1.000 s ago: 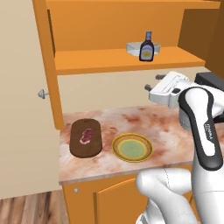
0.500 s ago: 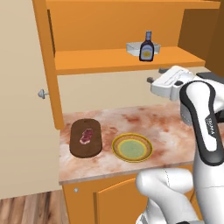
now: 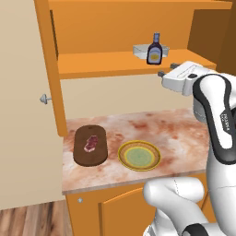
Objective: Pick the steak from the plate and place it on the cutting board. Then pick the condiment bottle from the cabinet and place it next to the cutting board.
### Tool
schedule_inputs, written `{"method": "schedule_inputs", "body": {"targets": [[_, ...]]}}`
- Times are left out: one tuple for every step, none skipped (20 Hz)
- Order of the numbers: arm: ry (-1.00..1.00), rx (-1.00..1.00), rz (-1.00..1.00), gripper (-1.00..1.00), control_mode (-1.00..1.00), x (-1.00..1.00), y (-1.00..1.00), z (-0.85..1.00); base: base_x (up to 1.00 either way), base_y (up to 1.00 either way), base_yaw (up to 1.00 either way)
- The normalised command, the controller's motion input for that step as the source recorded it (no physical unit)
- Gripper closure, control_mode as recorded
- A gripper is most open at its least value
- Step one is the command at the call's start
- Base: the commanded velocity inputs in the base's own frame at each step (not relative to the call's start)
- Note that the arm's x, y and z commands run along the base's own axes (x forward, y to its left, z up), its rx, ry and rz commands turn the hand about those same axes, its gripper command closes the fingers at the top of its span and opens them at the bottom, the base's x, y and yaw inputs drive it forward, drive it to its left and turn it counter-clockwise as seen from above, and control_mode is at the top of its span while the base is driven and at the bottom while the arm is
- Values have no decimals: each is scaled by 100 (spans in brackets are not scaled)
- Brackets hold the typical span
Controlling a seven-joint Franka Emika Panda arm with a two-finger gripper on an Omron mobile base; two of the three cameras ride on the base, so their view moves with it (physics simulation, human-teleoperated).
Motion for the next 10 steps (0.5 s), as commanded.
{"method": "schedule_inputs", "body": {"targets": [[2, 1, -1, -100, -100, 8, -10, 21, 0, 0, 0], [1, 1, -3, -100, -100, 10, -10, 18, 0, 0, 0], [0, 1, -3, -100, -100, 11, -9, 16, 0, 0, 0], [0, 1, -4, -100, -100, 14, -9, 12, 0, 0, 0], [0, 1, -5, -100, -100, 16, -8, 7, 0, 0, 0], [0, 1, -5, -100, -100, 20, -6, 3, 0, 0, 0], [0, 1, -5, -100, -100, 23, -6, 1, 0, 0, 0], [0, 0, -5, -100, -100, 25, -5, 0, 0, 0, 0], [0, 1, -5, -100, -100, 28, -4, 0, 0, 0, 0], [0, 0, -5, -100, -100, 28, -4, 0, 0, 0, 0]]}}
